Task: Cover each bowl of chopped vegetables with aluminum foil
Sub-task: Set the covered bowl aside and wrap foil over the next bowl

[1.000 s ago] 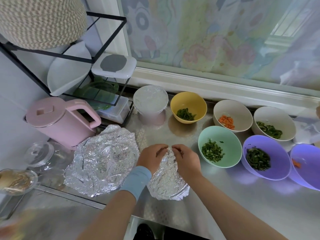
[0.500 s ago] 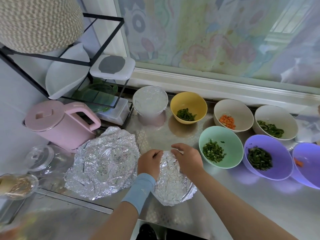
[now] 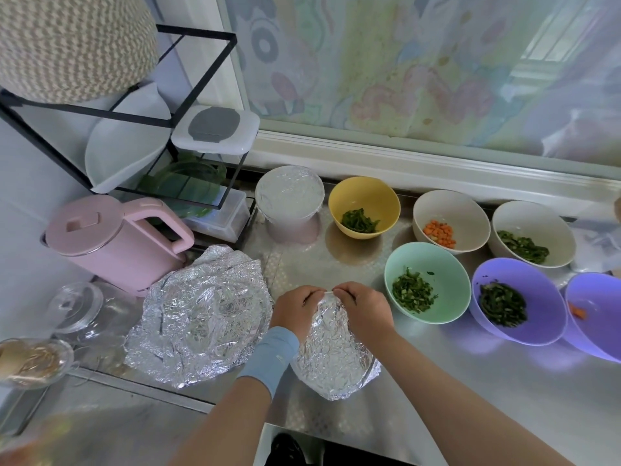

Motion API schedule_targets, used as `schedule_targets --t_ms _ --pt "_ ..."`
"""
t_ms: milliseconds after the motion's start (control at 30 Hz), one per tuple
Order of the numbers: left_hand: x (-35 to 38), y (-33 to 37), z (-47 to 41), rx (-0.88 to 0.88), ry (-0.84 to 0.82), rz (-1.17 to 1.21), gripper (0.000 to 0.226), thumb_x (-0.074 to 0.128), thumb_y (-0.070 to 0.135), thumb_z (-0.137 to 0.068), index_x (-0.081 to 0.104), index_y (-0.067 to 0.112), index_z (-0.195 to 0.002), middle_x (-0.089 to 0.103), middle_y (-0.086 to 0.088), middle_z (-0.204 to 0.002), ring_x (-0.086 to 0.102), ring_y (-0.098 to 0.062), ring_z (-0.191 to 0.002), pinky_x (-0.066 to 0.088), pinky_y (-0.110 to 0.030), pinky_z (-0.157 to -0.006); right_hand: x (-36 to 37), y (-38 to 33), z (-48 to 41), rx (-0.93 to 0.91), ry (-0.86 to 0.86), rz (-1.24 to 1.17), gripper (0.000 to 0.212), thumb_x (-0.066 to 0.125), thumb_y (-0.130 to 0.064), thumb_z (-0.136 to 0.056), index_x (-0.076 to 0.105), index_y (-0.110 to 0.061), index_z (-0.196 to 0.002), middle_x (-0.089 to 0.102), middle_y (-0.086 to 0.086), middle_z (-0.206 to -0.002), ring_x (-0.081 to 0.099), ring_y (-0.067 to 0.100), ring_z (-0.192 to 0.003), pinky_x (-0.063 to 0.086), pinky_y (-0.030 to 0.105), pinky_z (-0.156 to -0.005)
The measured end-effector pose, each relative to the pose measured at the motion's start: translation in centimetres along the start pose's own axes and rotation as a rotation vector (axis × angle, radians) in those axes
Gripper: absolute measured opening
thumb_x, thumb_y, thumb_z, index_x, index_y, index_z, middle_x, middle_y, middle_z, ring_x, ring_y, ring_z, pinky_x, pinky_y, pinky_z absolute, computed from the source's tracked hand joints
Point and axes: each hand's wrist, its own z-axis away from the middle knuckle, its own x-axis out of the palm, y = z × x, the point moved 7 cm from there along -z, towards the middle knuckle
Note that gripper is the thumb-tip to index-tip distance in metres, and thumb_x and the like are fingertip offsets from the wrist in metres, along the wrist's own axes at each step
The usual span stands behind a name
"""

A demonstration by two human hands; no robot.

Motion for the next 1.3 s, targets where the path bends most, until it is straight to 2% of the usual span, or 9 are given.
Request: schedule_targets --t_ms 167,300,367,467,700,867,933,1033,1300 --pt "-0.2 -0.6 1.1 -0.052 0.075 -0.063 0.023 0.05 0.029 -0.1 0.071 0.02 -0.106 0.067 0.012 -0.082 0.058 -0.004 -0.068 0.038 -0.012 -0.057 -0.7 -0.4 0.3 -0.077 0.025 0.052 0.022 0.053 -0.035 -0.097 0.066 -0.029 -0.114 0.068 -0.014 -0.105 0.063 0.01 -0.093 0.046 0.025 -0.077" --pt "-0.1 0.5 0.7 0.033 0.029 -0.122 0.031 0.046 0.014 -0.098 0.066 0.024 -0.118 0.065 0.013 -0.119 0.059 -0.005 -0.104 0.043 -0.016 -0.087 -0.6 0.1 0.6 -0.041 0.006 0.032 0.015 0.055 -0.035 -0.096 0.068 -0.028 -0.099 0.062 -0.015 -0.072 0.062 0.011 -0.071 0.048 0.029 -0.067" --pt "0.4 1.0 0.4 0.054 -0.005 -0.107 0.032 0.048 0.014 -0.095 0.068 0.03 -0.115 0.067 0.016 -0.116 0.061 -0.005 -0.105 0.049 -0.023 -0.092 -0.4 0.1 0.4 -0.045 -0.009 0.044 0.017 0.054 -0.037 -0.096 0.069 -0.029 -0.097 0.057 -0.015 -0.061 0.06 0.011 -0.065 0.048 0.03 -0.065" --pt "0.9 1.1 0.1 0.061 -0.004 -0.083 0.015 0.06 0.027 -0.093 0.073 0.029 -0.101 0.072 0.016 -0.097 0.065 -0.002 -0.091 0.054 -0.025 -0.085 -0.3 0.2 0.2 -0.059 -0.01 0.074 0.018 0.054 -0.039 -0.096 0.07 -0.032 -0.095 0.056 -0.013 -0.056 0.057 0.009 -0.061 0.042 0.028 -0.059" --pt "0.9 0.8 0.3 0.025 0.046 -0.071 0.016 0.059 0.028 -0.096 0.072 0.022 -0.101 0.071 0.01 -0.086 0.065 -0.007 -0.078 0.054 -0.024 -0.076 -0.4 -0.7 0.2 -0.11 -0.05 0.136 0.022 0.051 -0.04 -0.098 0.07 -0.029 -0.096 0.055 -0.012 -0.059 0.059 0.014 -0.065 0.049 0.033 -0.063" --pt "0.7 0.7 1.4 0.076 0.089 -0.175 0.02 0.051 0.025 -0.1 0.068 0.021 -0.108 0.071 0.006 -0.092 0.065 -0.013 -0.085 0.054 -0.031 -0.08 -1.3 -1.0 0.6 -0.214 0.049 0.08 0.014 0.066 -0.025 -0.091 0.071 -0.021 -0.103 0.066 -0.008 -0.097 0.061 0.011 -0.083 0.049 0.029 -0.079" --pt "0.7 1.5 1.7 0.201 0.13 -0.271 0.02 0.053 0.017 -0.099 0.07 0.018 -0.11 0.067 0.004 -0.105 0.059 -0.015 -0.1 0.05 -0.028 -0.087 -1.4 -1.0 0.7 -0.263 0.115 0.115 0.008 0.071 -0.019 -0.087 0.075 -0.018 -0.094 0.06 -0.005 -0.095 0.054 0.014 -0.087 0.044 0.027 -0.078" --pt "0.8 2.4 2.0 0.314 0.18 -0.375 0.024 0.06 0.005 -0.092 0.072 0.017 -0.109 0.057 0.001 -0.098 0.049 -0.016 -0.097 0.051 -0.031 -0.08 -1.3 -1.2 0.7 -0.303 0.157 0.149 0.008 0.073 -0.014 -0.084 0.077 -0.016 -0.091 0.058 -0.003 -0.087 0.053 0.019 -0.085 0.044 0.028 -0.075" --pt "1.0 1.7 2.8 0.196 0.2 -0.426 0.034 0.058 -0.003 -0.087 0.068 0.015 -0.114 0.053 0.0 -0.101 0.047 -0.018 -0.098 0.05 -0.034 -0.081 -0.9 -2.5 1.2 -0.412 0.197 0.235 0.018 0.077 -0.004 -0.077 0.076 -0.014 -0.092 0.059 0.001 -0.086 0.055 0.026 -0.078 0.051 0.037 -0.07"
